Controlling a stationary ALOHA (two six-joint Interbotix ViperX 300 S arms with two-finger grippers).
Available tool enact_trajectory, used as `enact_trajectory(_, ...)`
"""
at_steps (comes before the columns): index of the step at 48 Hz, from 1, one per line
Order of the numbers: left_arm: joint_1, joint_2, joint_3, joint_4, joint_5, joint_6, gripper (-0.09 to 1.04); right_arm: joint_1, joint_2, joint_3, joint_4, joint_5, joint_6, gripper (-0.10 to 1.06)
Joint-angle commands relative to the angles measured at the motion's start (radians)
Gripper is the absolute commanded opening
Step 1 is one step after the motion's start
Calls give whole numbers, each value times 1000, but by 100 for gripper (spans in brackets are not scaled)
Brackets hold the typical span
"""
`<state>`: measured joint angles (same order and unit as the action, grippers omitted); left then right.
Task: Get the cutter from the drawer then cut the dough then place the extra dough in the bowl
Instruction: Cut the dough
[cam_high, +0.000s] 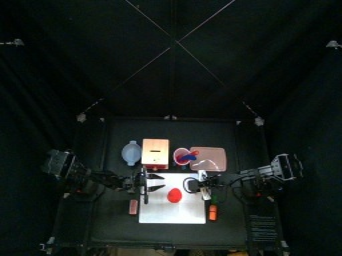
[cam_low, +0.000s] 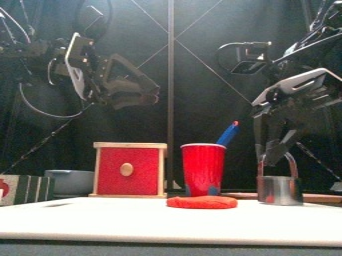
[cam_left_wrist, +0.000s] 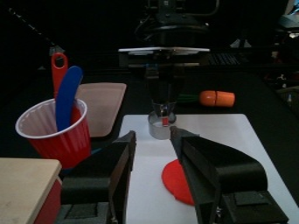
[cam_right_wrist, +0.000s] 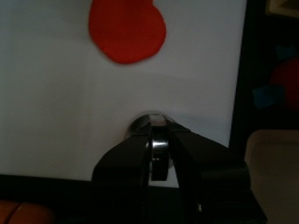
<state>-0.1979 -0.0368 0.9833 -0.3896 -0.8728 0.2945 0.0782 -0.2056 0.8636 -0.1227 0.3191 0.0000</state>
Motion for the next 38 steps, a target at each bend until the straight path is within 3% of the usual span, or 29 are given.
enact_trajectory(1,-6,-5,0,-5,-9,-2,77,11,-14,-54,-3,-2,9,48)
enact_trajectory(15,-6,-6,23,-20,-9,2,77,17,91,-239,-8,32,14,46)
enact_trajectory(24,-5,-15,51,-43,-9,3,77,18,215,-367,-18,124,15,46)
enact_trajectory(38,-6,-46,86,-71,-8,8,77,52,273,-476,-25,173,20,46)
